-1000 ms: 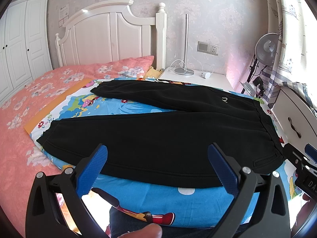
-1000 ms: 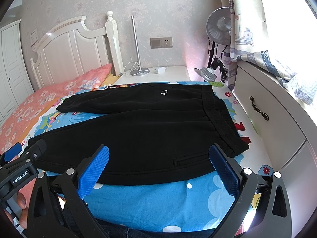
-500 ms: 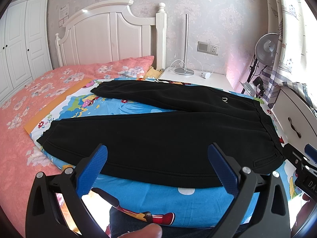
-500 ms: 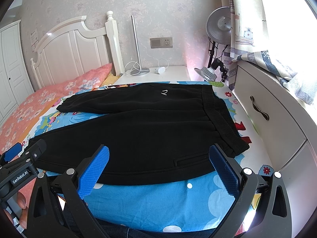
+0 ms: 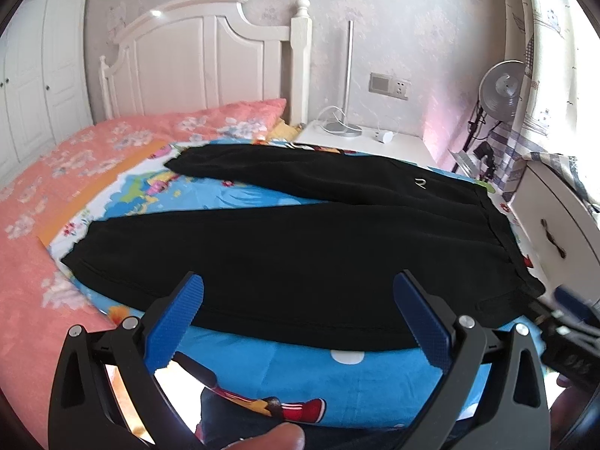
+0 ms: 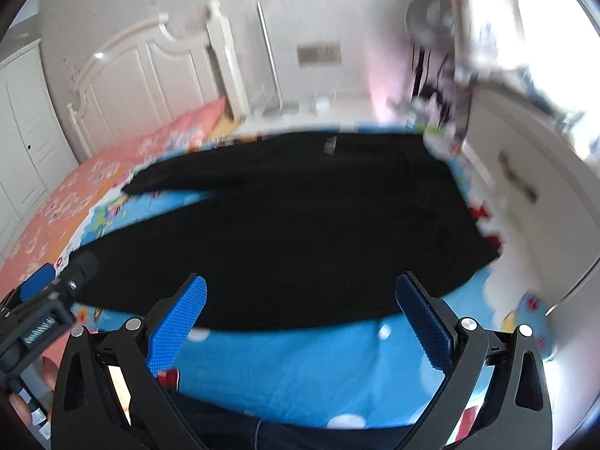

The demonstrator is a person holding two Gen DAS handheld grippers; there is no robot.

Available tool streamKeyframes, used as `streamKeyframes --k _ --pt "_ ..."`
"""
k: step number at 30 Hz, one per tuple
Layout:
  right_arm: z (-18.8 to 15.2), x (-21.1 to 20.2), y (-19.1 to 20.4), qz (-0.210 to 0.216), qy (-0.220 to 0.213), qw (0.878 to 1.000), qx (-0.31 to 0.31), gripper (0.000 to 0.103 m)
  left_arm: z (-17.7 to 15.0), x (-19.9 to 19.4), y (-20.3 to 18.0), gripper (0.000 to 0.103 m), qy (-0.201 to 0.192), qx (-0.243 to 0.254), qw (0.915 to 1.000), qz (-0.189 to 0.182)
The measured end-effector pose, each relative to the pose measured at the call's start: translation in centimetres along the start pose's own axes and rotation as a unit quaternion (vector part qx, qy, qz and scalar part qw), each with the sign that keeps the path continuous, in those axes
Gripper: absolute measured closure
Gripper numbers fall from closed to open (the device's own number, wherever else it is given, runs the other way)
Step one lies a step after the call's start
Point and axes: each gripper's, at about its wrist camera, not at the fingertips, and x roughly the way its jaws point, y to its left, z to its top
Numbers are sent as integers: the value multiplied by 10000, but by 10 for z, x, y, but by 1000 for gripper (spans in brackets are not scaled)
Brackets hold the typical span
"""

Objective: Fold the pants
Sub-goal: 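Grasp the waistband of the black sweatpants with both grippers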

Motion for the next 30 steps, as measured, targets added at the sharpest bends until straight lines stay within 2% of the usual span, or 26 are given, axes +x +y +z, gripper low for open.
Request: streamKeyframes --k 4,7,9,11,12,14,15,16,19,21,23,30 --pt "-7 26 -19 213 579 9965 560 5 -4 10 4 2 -93 1 9990 -429" --pt "3 38 -37 174 676 9945 779 5 -10 23 4 2 -64 63 9981 -607" --pt "29 47 -51 230 539 9962 651 5 -15 38 0 2 147 107 9966 -805" --pt "66 59 -70 -69 252 9988 422 5 -21 56 -6 2 505 172 9939 -968" --pt "93 76 -86 -305 269 9986 333 5 -22 62 -8 2 617 179 9928 -1016" --pt "135 108 -109 -349 381 9985 193 5 -25 73 -11 2 787 122 9891 -1240" --pt "166 135 -124 -530 462 9975 -62 5 -25 77 -11 2 804 75 9871 -1379" --pt "182 153 -133 -673 560 9959 -217 5 -26 82 -11 2 839 29 9861 -1432" --pt "231 215 -176 -998 966 9896 -383 8 -31 96 -11 2 988 -47 9846 -1440" --pt "249 250 -198 -987 1347 9846 -507 23 -34 108 -6 2 1148 -174 9835 -1384" --pt "257 277 -212 -937 1673 9790 -689 28 -36 121 2 2 1345 -348 9823 -1256" --pt "271 322 -231 -495 2018 9726 -1044 28 -30 145 22 2 1559 -690 9808 -945"
